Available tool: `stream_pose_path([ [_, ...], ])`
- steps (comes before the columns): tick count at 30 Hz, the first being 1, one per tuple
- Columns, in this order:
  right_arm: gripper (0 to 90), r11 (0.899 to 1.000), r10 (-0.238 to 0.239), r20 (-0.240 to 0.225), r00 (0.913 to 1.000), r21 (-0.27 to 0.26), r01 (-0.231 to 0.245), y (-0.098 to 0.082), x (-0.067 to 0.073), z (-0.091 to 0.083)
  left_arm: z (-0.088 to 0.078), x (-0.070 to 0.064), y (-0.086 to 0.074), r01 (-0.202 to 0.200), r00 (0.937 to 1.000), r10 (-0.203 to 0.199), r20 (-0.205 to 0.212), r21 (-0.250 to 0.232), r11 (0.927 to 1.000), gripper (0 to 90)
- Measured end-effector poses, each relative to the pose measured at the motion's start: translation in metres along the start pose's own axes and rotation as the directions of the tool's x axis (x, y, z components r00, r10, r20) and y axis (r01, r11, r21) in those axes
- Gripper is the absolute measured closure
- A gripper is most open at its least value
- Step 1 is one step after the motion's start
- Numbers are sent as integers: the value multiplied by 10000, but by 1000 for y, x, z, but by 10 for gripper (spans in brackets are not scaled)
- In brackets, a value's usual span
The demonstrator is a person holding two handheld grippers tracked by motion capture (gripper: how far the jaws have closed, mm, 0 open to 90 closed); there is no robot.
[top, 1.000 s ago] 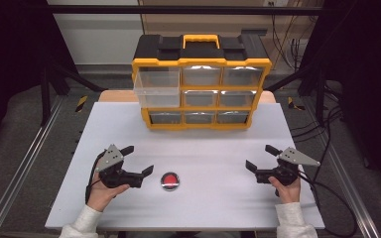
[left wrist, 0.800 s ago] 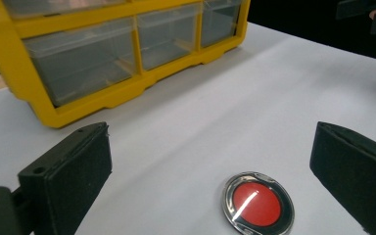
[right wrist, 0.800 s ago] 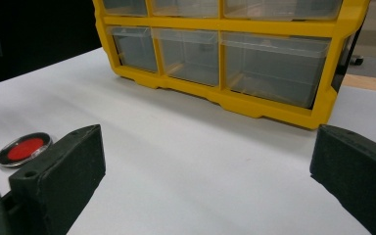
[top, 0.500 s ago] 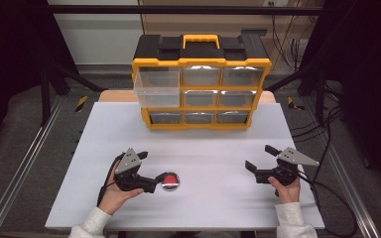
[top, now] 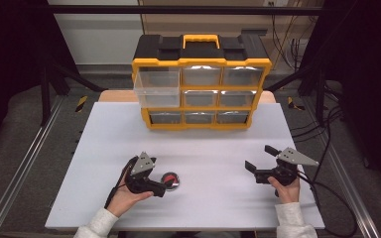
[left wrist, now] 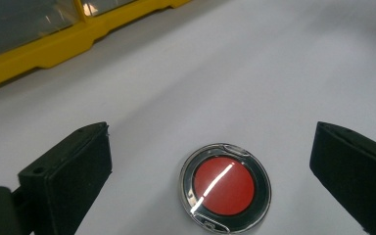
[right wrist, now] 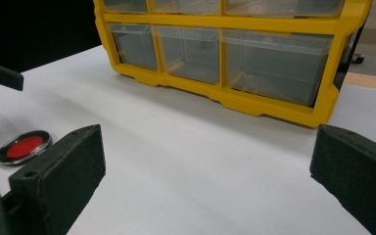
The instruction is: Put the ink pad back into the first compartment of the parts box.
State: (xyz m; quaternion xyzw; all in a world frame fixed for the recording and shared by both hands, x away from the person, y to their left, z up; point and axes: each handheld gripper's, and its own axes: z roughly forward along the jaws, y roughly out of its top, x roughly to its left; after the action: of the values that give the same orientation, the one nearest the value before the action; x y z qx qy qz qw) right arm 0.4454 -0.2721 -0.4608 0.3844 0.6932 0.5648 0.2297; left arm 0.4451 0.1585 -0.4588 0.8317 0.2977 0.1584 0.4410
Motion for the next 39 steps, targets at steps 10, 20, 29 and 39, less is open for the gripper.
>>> stream_pose_path([
  [10,4,10000,0,-8,10000,-26,0,0,0,0,17,-7,-5,-19,10000,9,91,1056,9944,28],
  [20,5,10000,3,9,10000,-33,-3,0,0,0,27,-7,-9,114,9999,-110,-34,1734,9848,103],
  [29,5,10000,32,22,10000,-24,-32,0,0,0,34,-11,-9,54,9999,-76,100,2117,9773,198],
  [39,5,10000,38,47,10000,-35,-38,1,0,-1,35,-12,-9,-68,10000,57,53,2272,9738,278],
])
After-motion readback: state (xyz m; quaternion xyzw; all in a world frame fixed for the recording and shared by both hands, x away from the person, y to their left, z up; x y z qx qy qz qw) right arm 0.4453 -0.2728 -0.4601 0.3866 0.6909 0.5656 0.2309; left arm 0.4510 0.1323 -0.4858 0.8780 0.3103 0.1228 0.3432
